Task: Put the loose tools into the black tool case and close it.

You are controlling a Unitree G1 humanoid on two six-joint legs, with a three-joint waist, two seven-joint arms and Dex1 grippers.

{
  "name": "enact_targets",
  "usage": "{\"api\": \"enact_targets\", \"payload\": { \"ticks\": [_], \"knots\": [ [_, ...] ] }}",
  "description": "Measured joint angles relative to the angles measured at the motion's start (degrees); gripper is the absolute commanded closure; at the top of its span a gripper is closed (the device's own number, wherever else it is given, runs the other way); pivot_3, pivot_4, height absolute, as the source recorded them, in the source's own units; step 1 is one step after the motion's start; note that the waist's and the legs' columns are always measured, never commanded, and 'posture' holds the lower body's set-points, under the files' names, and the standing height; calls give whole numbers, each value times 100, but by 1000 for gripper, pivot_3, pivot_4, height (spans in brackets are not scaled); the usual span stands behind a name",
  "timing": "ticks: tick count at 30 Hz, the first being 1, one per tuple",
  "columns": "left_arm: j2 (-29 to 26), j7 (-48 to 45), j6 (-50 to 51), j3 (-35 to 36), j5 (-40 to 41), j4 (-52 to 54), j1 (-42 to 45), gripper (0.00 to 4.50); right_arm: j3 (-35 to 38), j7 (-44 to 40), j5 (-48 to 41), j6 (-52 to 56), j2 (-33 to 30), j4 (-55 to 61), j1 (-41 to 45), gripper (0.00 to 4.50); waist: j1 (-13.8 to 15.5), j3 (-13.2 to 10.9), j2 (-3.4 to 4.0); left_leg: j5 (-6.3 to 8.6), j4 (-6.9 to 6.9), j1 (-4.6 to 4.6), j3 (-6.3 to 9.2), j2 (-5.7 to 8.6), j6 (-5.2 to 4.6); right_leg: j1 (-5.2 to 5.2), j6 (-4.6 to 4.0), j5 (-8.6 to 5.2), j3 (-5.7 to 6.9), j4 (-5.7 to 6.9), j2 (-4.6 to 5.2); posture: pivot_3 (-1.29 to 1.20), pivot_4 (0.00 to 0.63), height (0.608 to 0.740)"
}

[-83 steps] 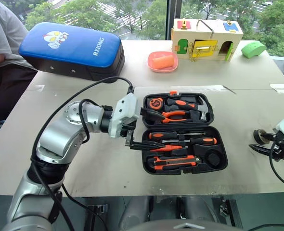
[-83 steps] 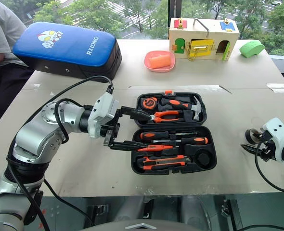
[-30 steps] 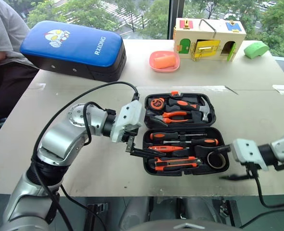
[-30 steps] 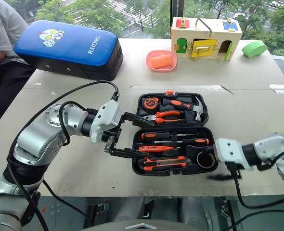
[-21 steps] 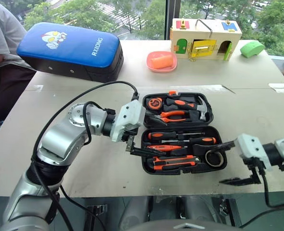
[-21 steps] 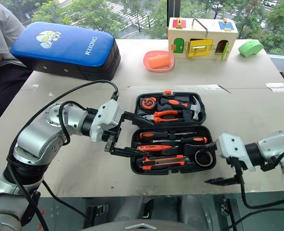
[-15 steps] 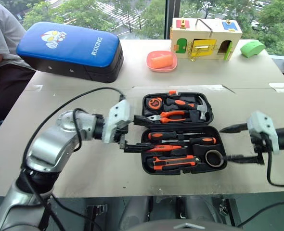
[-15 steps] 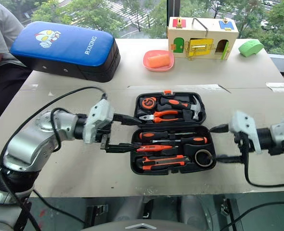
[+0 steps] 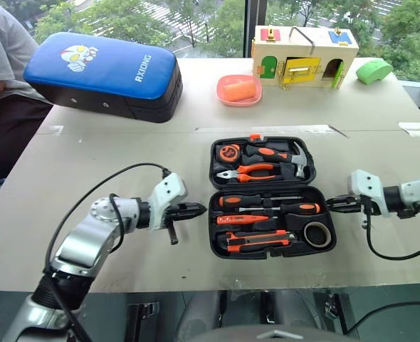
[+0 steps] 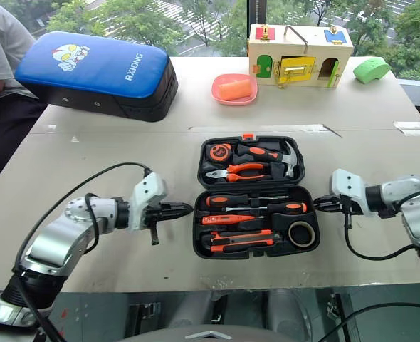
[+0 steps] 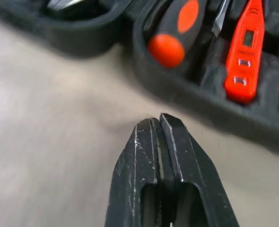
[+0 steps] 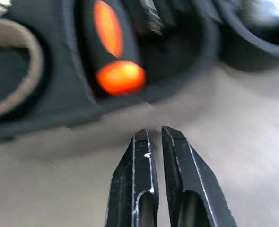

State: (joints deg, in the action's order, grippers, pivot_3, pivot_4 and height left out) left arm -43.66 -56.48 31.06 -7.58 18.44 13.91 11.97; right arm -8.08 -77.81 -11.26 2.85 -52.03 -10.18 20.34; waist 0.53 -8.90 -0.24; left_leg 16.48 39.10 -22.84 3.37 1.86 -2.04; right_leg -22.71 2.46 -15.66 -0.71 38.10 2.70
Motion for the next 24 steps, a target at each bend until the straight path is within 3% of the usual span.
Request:
{"api": "enact_targets", "payload": {
  "ticks": [11, 24],
  "knots": [
    [-499, -261, 104, 143, -22, 402, -501, 4454, 66, -412, -480, 931, -530, 2129, -1091, 4500, 14, 1, 6, 1, -15, 1, 1, -1, 0, -2, -1, -1, -4, -10, 4, 0, 150, 735],
    [-574, -481, 197, 82, 110, 798, -783, 4454, 184, -56, -168, 867, -554, 1528, -657, 4500, 14, 1, 6, 1, -14, 4, -3, -1, 1, -1, -1, 0, -7, -8, 3, 0, 150, 735]
  ]
}}
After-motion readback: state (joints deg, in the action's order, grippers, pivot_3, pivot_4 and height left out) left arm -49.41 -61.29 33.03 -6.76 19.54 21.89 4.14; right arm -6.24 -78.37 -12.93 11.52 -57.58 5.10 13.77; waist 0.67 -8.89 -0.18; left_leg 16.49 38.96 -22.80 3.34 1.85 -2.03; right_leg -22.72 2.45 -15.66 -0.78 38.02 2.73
